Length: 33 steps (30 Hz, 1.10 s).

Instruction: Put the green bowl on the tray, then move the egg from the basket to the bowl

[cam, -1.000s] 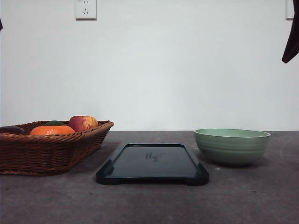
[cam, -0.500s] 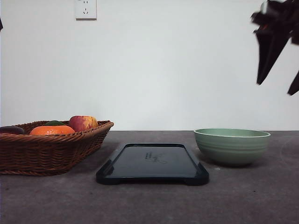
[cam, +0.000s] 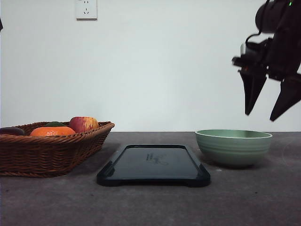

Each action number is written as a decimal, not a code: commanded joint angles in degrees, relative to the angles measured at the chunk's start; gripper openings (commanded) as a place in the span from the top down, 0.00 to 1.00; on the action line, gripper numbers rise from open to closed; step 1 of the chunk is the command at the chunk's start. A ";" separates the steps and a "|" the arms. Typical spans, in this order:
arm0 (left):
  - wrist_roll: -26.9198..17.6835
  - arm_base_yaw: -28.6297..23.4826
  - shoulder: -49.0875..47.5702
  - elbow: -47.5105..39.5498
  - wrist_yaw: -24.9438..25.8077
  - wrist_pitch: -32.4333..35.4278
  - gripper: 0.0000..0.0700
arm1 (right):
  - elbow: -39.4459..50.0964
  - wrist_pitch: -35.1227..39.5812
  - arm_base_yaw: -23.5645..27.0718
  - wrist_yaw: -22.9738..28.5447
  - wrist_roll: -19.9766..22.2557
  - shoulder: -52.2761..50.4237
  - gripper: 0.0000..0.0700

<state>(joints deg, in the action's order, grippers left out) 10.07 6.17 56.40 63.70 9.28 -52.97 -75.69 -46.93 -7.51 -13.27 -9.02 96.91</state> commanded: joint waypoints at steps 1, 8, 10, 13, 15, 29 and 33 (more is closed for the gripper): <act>-0.12 0.13 0.31 1.51 0.24 0.28 0.50 | -1.28 0.39 -0.17 0.21 0.66 2.19 0.52; -0.14 0.13 0.31 1.51 0.24 0.28 0.50 | -1.26 0.15 -0.17 0.21 0.69 6.24 0.56; -0.14 0.13 0.31 1.51 0.24 0.28 0.50 | -1.26 0.02 -0.17 0.26 0.71 6.62 0.74; -0.14 0.13 0.31 1.51 0.24 0.28 0.50 | -1.26 0.16 -0.17 0.26 0.84 6.81 0.90; -0.14 0.13 0.31 1.51 0.24 0.27 0.50 | -1.26 0.15 -0.17 0.26 0.90 6.81 0.94; -0.16 0.13 0.31 1.51 0.24 0.28 0.50 | -6.94 -7.96 -0.32 0.21 3.16 6.68 1.00; -0.16 0.13 0.31 1.51 0.24 0.28 0.50 | -13.21 -12.45 -1.22 0.21 3.86 6.68 1.00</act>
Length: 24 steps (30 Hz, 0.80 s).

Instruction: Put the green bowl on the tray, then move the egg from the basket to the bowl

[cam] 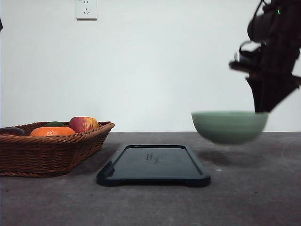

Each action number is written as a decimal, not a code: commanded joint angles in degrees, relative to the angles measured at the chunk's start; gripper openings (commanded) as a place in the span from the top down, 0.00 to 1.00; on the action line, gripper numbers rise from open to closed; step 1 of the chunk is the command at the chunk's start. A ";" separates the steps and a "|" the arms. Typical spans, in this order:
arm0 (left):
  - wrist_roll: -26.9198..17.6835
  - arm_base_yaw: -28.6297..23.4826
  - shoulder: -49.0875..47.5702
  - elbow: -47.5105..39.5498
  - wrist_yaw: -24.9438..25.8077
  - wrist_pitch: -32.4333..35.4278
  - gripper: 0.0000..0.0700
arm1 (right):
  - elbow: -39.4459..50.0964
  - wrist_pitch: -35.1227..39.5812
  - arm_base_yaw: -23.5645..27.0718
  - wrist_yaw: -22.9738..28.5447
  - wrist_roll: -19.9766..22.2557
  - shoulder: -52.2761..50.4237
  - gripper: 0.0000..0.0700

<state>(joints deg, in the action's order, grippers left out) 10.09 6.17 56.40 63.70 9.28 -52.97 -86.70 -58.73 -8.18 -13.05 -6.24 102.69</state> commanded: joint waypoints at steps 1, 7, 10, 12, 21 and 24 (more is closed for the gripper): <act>-0.17 0.13 0.31 1.51 0.24 0.28 0.50 | -3.78 -1.79 -0.88 -0.01 1.34 0.90 1.00; -0.17 0.13 0.33 1.51 0.24 0.28 0.50 | -10.39 -5.01 -4.79 -0.01 1.99 0.93 1.00; -0.19 0.13 0.33 1.51 0.24 0.31 0.50 | -11.34 -3.65 -8.04 0.00 1.96 1.15 1.00; -0.17 0.13 0.33 1.51 0.24 0.31 0.50 | -11.34 -2.04 -10.40 0.02 1.85 1.61 1.00; -0.20 0.13 0.34 1.51 0.24 0.28 0.50 | -12.35 3.69 -17.72 -0.01 0.24 7.36 1.00; -0.18 0.13 0.44 1.51 0.24 0.25 0.50 | -13.62 3.70 -18.37 0.00 0.24 9.93 1.00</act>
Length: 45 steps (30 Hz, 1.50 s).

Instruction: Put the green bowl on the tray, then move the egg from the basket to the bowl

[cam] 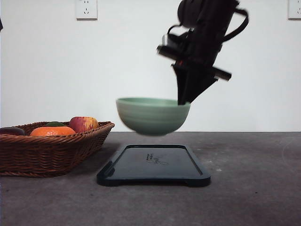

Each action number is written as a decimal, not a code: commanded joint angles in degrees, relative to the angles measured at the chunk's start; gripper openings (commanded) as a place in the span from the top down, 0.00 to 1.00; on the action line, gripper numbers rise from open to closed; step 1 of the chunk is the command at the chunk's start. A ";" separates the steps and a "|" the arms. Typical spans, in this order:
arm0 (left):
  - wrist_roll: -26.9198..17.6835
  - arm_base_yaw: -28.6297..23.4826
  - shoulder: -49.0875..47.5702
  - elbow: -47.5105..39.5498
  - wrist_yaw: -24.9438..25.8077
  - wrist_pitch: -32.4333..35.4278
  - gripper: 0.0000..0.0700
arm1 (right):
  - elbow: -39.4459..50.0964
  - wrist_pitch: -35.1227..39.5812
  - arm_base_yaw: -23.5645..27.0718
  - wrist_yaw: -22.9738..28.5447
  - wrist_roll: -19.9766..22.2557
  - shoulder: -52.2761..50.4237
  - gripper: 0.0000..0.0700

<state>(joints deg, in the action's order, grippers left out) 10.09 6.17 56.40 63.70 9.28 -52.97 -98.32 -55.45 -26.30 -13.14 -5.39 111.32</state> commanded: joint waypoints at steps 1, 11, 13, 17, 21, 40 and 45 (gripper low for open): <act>-0.18 0.13 0.48 1.51 0.24 0.24 0.50 | -2.39 0.52 -0.28 0.08 -0.62 2.05 1.00; -0.17 0.13 0.55 1.51 0.24 0.28 0.50 | -4.03 1.52 0.74 0.12 -0.59 6.84 1.00; -0.17 0.13 0.55 1.51 0.22 0.28 0.50 | -4.03 1.83 0.82 0.13 -0.59 7.60 1.00; -0.17 0.13 0.61 1.51 0.22 0.28 0.50 | -4.03 2.34 0.91 0.10 -0.59 8.97 1.00; -0.17 0.13 0.65 1.51 0.22 0.26 0.50 | -4.03 3.16 0.91 0.12 -0.59 9.43 1.00; -0.20 0.13 0.66 1.51 0.22 0.28 0.50 | -4.15 1.91 1.30 3.99 -1.01 -0.66 0.56; -0.23 0.13 0.66 1.51 0.22 0.52 0.50 | 6.29 12.56 1.16 7.44 -1.01 -10.50 0.60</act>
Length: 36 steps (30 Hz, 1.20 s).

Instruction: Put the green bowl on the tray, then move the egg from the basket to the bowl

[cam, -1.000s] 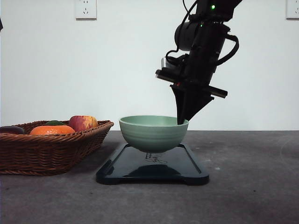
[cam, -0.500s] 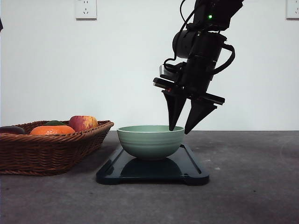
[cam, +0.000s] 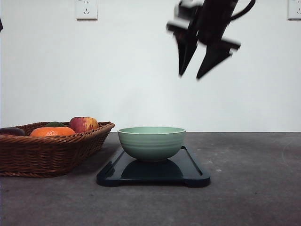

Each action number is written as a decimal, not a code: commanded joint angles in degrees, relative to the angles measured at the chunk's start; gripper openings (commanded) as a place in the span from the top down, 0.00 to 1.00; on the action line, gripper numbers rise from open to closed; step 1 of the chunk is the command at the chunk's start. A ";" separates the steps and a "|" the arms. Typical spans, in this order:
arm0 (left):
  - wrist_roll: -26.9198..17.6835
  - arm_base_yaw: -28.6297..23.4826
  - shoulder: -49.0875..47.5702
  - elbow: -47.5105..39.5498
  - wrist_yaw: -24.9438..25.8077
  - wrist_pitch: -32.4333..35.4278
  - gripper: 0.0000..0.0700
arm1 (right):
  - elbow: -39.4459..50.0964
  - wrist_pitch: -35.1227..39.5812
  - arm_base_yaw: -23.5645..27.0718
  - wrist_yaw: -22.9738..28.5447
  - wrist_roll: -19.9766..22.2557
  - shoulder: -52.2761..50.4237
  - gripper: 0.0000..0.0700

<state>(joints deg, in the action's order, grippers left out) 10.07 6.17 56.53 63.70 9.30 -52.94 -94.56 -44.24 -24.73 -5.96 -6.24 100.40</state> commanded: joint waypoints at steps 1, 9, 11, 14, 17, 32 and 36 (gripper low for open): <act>-0.20 0.13 0.52 1.51 0.20 0.59 0.50 | 5.81 3.92 -0.39 0.23 -0.15 -1.91 0.60; -0.24 0.41 0.56 1.51 0.20 1.46 0.50 | 31.23 14.77 -0.25 2.28 0.68 -21.45 0.60; -0.24 0.68 0.68 1.51 0.20 1.61 0.50 | 35.90 15.11 -0.24 3.85 0.93 -26.33 0.60; -0.22 0.95 1.13 1.51 0.22 1.92 0.50 | 41.31 14.60 -0.21 5.06 0.94 -33.49 0.60; -0.20 1.38 1.78 1.51 0.22 1.98 0.50 | 45.01 12.99 -0.17 6.64 0.94 -40.43 0.60; -0.25 5.24 5.72 1.97 0.22 3.99 0.50 | 46.66 5.25 -0.17 12.04 0.94 -50.65 0.60; -0.52 6.48 10.23 6.07 0.21 3.54 0.50 | 46.66 5.87 -0.19 12.01 0.96 -50.65 0.60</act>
<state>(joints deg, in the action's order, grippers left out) 10.07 12.35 65.42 67.57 9.32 -49.98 -47.51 -38.98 -24.69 6.00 -5.76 49.32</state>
